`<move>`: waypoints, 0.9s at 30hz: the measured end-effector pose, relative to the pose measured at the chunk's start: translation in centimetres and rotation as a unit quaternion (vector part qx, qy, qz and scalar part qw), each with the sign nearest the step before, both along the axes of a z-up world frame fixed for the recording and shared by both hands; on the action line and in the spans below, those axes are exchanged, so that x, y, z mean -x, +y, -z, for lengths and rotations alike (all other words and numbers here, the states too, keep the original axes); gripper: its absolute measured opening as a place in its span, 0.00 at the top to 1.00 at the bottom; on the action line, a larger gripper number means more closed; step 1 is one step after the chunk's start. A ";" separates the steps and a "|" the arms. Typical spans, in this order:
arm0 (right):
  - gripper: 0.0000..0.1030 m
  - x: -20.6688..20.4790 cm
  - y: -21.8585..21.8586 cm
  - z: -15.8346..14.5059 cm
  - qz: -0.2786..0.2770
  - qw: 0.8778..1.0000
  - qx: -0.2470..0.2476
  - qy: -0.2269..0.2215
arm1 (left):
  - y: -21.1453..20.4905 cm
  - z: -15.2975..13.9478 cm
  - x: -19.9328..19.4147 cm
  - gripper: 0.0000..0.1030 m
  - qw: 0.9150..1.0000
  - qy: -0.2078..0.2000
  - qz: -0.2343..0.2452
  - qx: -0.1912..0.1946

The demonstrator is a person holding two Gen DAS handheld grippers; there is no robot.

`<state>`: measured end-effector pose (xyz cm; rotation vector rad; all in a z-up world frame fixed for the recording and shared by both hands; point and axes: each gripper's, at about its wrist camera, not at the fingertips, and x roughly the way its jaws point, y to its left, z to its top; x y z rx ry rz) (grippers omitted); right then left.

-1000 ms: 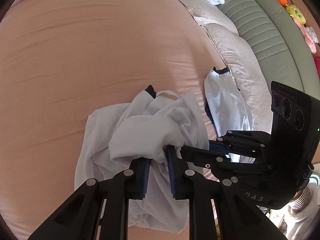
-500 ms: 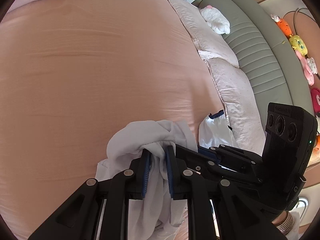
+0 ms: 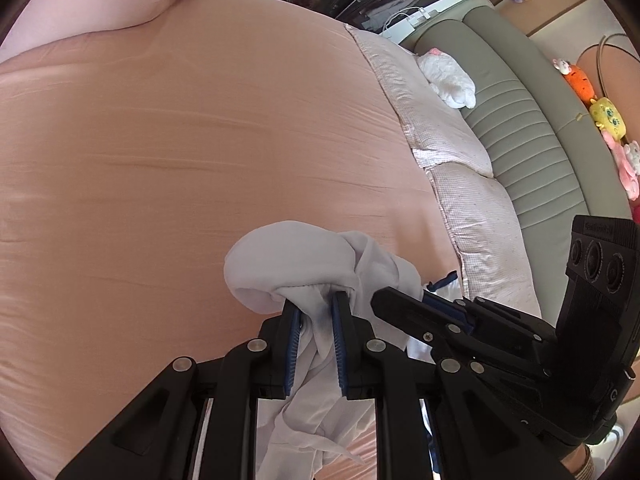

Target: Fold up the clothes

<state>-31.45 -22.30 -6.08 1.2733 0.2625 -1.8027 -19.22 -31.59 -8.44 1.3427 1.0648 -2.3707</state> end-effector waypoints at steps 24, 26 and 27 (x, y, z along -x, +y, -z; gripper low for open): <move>0.36 -0.7 5.3 4.0 -0.010 0.998 -0.055 0.007 | 1.8 1.4 -8.3 0.38 0.999 0.001 -0.044 -0.023; 0.36 -1.0 5.9 4.1 -0.008 0.998 -0.056 0.020 | 3.1 0.9 -9.5 0.38 0.999 0.005 -0.034 0.008; 0.36 -1.3 6.2 4.0 -0.007 0.998 -0.054 0.025 | 3.7 0.7 -10.2 0.38 0.999 0.012 -0.030 0.020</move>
